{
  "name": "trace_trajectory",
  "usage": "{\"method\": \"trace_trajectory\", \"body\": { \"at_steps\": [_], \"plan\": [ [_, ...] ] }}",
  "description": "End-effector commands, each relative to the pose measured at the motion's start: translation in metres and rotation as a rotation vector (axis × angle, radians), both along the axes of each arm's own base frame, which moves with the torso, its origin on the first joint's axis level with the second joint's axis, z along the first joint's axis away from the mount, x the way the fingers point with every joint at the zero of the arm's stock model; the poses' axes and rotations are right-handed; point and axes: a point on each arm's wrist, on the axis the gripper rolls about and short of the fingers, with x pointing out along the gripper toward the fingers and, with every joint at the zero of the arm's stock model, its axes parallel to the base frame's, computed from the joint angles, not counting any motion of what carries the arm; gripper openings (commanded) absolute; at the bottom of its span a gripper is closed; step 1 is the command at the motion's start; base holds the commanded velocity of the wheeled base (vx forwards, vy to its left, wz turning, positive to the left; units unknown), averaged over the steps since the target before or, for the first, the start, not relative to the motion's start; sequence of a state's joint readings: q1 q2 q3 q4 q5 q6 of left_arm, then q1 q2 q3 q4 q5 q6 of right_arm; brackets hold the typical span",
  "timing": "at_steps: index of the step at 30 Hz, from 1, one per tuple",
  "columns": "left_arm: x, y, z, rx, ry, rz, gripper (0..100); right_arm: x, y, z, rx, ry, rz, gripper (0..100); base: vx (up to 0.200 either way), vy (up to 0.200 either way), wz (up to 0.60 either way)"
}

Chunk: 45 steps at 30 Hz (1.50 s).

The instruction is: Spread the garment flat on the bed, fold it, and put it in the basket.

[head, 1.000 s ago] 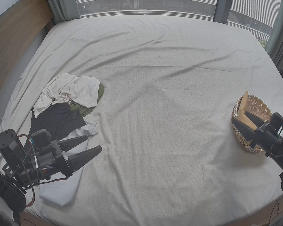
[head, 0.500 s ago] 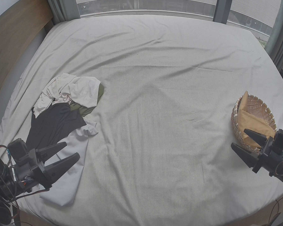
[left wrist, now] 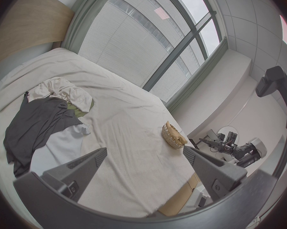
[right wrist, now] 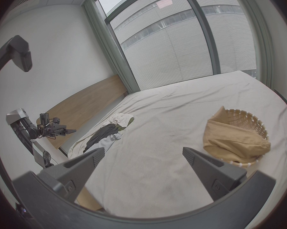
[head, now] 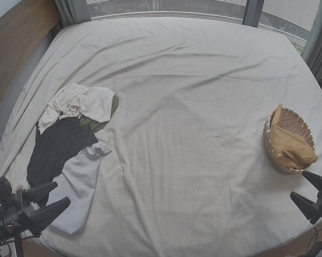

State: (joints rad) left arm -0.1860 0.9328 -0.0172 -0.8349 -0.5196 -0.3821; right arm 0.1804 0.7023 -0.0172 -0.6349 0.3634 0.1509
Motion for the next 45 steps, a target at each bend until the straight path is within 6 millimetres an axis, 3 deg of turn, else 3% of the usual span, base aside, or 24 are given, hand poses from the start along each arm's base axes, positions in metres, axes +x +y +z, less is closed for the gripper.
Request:
{"method": "trace_trajectory", "body": {
  "at_steps": [1,4,10,18,24,27,45],
  "plan": [
    [-0.042,0.008,-0.007,-0.016,-0.059,0.002,100,-0.051,-0.01,-0.02,0.027,-0.127,-0.071,100,0.0,0.0,0.0],
    [-0.06,0.011,-0.013,-0.03,-0.072,0.004,100,-0.069,-0.011,-0.036,0.023,-0.13,-0.125,100,0.0,0.0,0.0],
    [-0.079,0.015,-0.024,-0.034,-0.096,0.014,100,-0.077,-0.01,-0.054,0.007,-0.119,-0.183,100,0.0,0.0,0.0],
    [-0.091,0.019,-0.027,-0.035,-0.146,0.089,100,-0.076,-0.011,-0.055,-0.017,-0.123,-0.258,100,0.0,0.0,0.0],
    [-0.102,0.022,-0.036,-0.025,-0.174,0.147,100,-0.075,-0.016,-0.056,-0.103,-0.135,-0.477,100,0.0,0.0,0.0],
    [-0.103,0.023,-0.04,0.015,-0.186,0.176,100,-0.075,-0.017,-0.061,-0.167,-0.091,-0.519,100,0.0,0.0,0.0],
    [-0.099,0.026,-0.052,0.086,-0.149,0.346,100,-0.075,-0.017,-0.061,-0.155,-0.09,-0.526,100,0.0,0.0,0.0]
  ]
}}
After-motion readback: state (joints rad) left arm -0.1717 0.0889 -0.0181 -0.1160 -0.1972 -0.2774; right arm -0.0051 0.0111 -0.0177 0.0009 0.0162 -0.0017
